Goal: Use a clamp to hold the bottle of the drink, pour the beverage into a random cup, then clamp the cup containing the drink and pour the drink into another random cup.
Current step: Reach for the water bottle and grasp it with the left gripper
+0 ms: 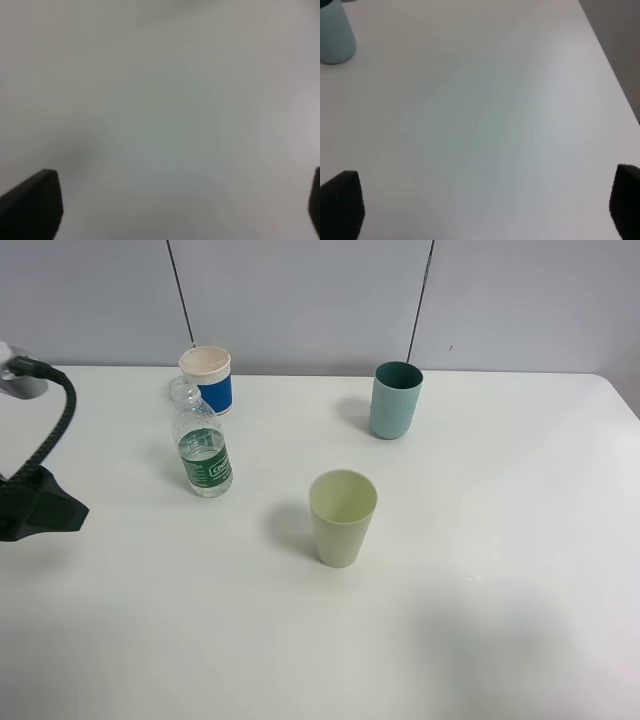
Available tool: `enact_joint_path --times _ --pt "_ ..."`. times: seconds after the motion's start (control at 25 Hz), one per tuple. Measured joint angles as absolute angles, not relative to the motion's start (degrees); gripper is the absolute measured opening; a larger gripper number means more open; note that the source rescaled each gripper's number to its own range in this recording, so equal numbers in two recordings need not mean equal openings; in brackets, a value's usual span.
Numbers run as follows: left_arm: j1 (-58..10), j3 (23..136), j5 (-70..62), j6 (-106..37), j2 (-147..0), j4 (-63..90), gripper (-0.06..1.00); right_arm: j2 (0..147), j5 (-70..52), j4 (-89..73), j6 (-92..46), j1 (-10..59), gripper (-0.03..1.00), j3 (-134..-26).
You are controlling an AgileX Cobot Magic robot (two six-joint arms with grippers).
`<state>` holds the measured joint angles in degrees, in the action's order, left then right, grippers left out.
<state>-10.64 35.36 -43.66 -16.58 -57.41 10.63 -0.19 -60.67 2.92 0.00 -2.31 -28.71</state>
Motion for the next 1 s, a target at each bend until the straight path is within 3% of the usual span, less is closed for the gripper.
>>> enact_joint_path --times 0.28,1.0 --pt "-14.41 32.79 -33.01 -16.27 -66.56 12.30 1.00 -0.19 -60.67 2.92 0.00 -2.31 1.00 -28.71" --pt "-20.76 17.55 9.51 -14.27 -81.11 15.33 1.00 -0.19 -60.67 2.92 0.00 -2.31 1.00 -28.71"
